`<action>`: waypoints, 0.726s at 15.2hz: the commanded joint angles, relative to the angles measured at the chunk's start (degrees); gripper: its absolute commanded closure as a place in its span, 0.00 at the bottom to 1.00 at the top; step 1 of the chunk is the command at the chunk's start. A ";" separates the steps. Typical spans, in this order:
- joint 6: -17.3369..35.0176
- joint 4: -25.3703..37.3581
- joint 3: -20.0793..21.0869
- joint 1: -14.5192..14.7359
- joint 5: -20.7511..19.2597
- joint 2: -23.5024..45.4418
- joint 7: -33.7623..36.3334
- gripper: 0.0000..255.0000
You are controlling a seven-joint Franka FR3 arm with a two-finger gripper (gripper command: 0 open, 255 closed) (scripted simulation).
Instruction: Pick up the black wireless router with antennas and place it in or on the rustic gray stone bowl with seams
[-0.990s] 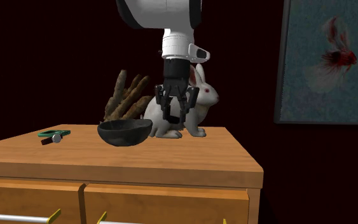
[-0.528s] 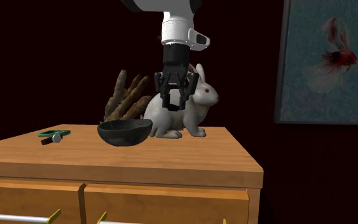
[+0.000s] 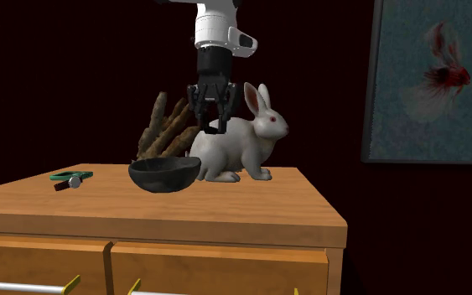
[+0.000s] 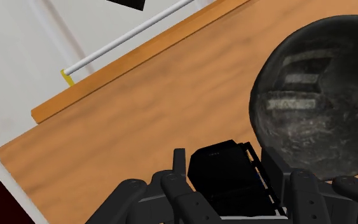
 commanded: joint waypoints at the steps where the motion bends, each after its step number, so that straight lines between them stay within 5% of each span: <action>1: -0.07 0.97 0.56 1.98 -0.67 0.99 2.46 1.00; 9: -3.44 12.10 1.87 13.04 -5.28 9.23 12.63 1.00; 11: -2.89 12.04 1.87 13.71 -5.54 9.75 13.28 1.00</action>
